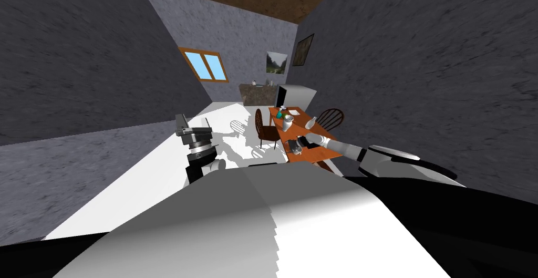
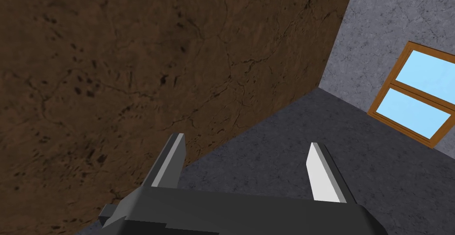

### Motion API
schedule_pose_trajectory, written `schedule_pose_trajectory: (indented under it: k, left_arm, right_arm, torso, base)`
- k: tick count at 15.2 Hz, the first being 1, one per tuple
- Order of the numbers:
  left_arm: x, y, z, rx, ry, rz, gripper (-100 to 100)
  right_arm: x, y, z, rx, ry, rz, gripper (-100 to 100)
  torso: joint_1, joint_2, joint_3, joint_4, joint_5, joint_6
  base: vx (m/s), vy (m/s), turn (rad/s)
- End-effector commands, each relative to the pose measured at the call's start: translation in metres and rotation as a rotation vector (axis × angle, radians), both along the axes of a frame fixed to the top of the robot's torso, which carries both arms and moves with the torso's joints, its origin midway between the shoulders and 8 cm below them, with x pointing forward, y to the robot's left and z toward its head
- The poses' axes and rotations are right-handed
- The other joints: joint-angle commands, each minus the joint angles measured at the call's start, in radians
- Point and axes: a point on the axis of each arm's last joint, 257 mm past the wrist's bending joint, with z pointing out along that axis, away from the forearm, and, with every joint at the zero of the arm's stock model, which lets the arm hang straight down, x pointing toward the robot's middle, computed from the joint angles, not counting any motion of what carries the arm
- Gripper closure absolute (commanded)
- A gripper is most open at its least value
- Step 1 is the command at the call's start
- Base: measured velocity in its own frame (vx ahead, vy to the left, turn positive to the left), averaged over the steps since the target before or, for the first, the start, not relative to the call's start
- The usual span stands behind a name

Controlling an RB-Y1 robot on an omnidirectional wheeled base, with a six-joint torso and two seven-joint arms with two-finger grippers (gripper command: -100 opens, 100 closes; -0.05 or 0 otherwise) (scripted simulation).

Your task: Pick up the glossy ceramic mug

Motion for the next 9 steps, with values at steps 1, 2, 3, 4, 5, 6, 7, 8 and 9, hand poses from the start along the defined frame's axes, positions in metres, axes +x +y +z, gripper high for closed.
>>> schedule_pose_trajectory:
  k: [1,2,3,4,5,6,7,8,9]
  left_arm:
    - [0.000,0.000,0.000,0.000,0.000,0.000,0]
    - [0.000,0.000,0.000,0.000,0.000,0.000,0]
    - [0.000,0.000,0.000,0.000,0.000,0.000,0]
    - [0.000,0.000,0.000,0.000,0.000,0.000,0]
    - [0.000,0.000,0.000,0.000,0.000,0.000,0]
    - [0.000,0.000,0.000,0.000,0.000,0.000,0]
    - [0.000,0.000,0.000,0.000,0.000,0.000,0]
    - [0.000,0.000,0.000,0.000,0.000,0.000,0]
    - [0.000,0.000,0.000,0.000,0.000,0.000,0]
  right_arm:
    - [-0.001,-0.032,-0.011,-0.092,0.000,0.013,-100]
    - [-0.001,-0.034,-0.012,-0.100,-0.003,0.018,-100]
    - [-0.003,-0.058,-0.018,-0.164,0.002,0.027,-100]
    - [-0.003,-0.062,-0.020,-0.178,-0.001,0.032,-100]
    - [-0.006,-0.086,-0.025,-0.236,0.008,0.038,-100]
    - [-0.006,-0.088,-0.026,-0.248,0.003,0.046,-100]
    - [-0.010,-0.110,-0.031,-0.303,0.014,0.055,-100]
    - [-0.010,-0.112,-0.032,-0.311,0.011,0.061,-100]
    - [-0.015,-0.131,-0.037,-0.362,0.023,0.074,-100]
  torso:
    - [0.000,0.000,0.000,0.000,0.000,0.000]
    - [0.000,0.000,0.000,0.000,0.000,0.000]
    - [0.000,0.000,0.000,0.000,0.000,0.000]
    - [0.000,0.000,0.000,0.000,0.000,0.000]
    - [0.000,-0.001,0.000,0.000,0.000,0.000]
    - [0.001,-0.001,-0.001,0.000,0.000,0.000]
    - [0.000,-0.001,-0.001,0.000,0.000,0.000]
    - [0.000,-0.001,-0.001,0.000,0.000,0.000]
    - [0.000,-0.001,0.000,0.000,0.000,0.000]
  base:
    - [0.063,-0.008,0.022]
    - [0.066,-0.007,0.024]
    - [0.084,0.001,0.045]
    - [0.087,0.006,0.036]
    - [0.096,0.007,0.038]
    - [0.090,0.000,0.029]
    - [0.087,-0.004,0.038]
    - [0.080,-0.010,0.025]
    - [0.082,-0.016,0.031]
